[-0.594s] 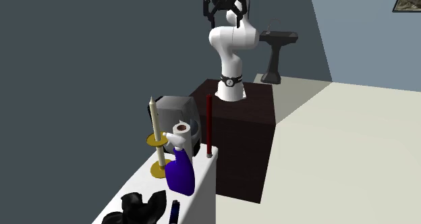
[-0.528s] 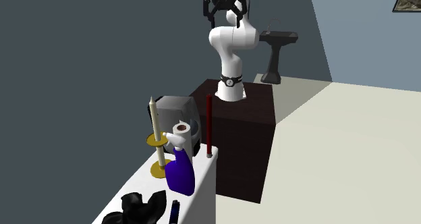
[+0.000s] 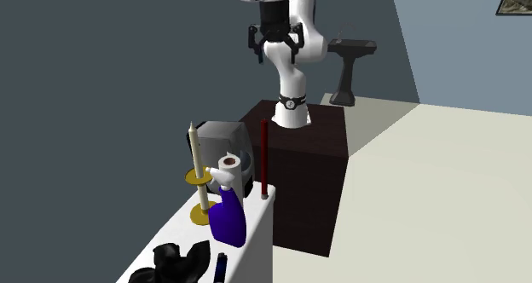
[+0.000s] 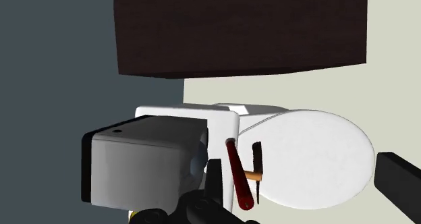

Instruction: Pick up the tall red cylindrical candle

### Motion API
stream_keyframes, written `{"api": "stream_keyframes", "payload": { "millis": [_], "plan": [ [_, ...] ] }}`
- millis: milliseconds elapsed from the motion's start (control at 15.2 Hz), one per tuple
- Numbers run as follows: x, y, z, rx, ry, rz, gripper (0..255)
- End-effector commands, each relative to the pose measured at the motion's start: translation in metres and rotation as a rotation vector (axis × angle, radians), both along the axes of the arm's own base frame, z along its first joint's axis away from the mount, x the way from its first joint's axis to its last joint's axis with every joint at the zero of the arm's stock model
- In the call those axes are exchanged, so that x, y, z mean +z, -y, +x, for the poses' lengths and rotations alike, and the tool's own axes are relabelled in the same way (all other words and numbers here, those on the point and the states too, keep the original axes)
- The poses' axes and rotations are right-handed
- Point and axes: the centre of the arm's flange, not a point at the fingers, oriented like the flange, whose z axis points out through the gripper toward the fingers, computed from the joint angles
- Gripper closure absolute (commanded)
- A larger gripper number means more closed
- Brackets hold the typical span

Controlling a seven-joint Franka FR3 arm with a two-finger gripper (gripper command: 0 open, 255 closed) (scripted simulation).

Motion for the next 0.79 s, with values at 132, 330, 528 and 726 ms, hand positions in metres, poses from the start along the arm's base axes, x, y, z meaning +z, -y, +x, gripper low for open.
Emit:
{"api": "stream_keyframes", "payload": {
  "millis": [132,330,528,726],
  "plan": [
    [-0.045,0.002,0.031,0.042,0.021,-0.011,0],
    [-0.075,0.003,0.054,0.072,0.035,-0.020,0],
    [-0.105,0.005,0.078,0.102,0.049,-0.028,0],
    [-0.123,0.005,0.088,0.116,0.056,-0.032,0]
  ]
}}
